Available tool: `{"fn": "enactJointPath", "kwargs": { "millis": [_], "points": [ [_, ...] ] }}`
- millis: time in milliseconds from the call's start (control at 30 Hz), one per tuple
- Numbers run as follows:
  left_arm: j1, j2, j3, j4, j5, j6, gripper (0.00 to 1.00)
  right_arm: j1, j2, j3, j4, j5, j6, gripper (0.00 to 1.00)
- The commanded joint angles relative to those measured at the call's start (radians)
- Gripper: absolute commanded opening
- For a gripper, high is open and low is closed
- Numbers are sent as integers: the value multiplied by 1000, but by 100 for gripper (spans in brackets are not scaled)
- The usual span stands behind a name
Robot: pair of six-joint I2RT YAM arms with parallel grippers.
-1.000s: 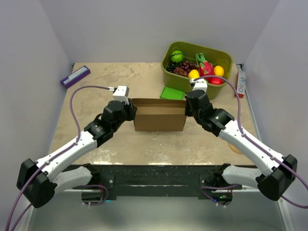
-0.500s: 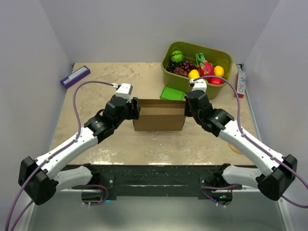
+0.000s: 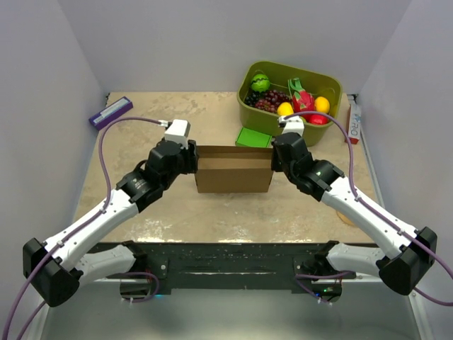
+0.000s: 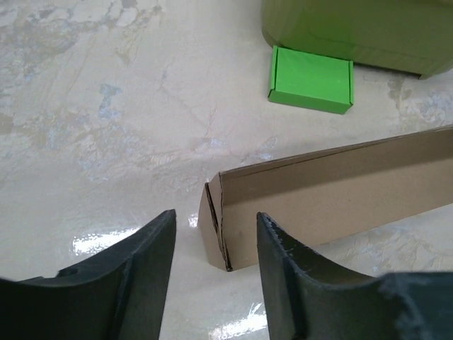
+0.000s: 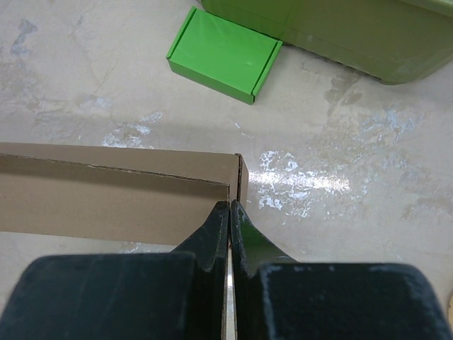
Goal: Fold the paper box
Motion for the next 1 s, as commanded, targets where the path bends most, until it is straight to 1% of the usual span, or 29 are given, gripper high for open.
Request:
{"fn": "enactJointPath", "kwargs": {
  "millis": [0,33,133,167,233,267,333,367,433,667,967],
  "points": [
    [-8,-4,51,19,-26,34,49,9,20,-7,-29,-33,11,0],
    [-8,1,50,22,-24,34,47,7,20,-9,-29,-33,13,0],
    [-6,4,45,31,-21,39,37,7,19,-10,-31,-33,13,0],
    [-6,5,37,34,-20,40,31,7,19,-10,-31,-31,13,0],
    [-6,8,27,40,-12,44,25,7,20,-12,-32,-31,11,0],
    [-6,8,23,45,-9,45,17,7,20,-12,-32,-31,11,0],
    [-6,10,13,51,0,45,10,9,19,-15,-29,-31,13,0],
    [-8,13,10,51,3,45,4,7,19,-16,-31,-33,14,0],
    [-6,15,-1,51,12,37,0,7,19,-18,-29,-30,13,0],
    [-6,13,-33,57,42,-7,0,7,19,-18,-28,-31,17,0],
    [-6,12,-70,120,104,-96,0,7,16,-24,-29,-34,22,0]
  ]
}}
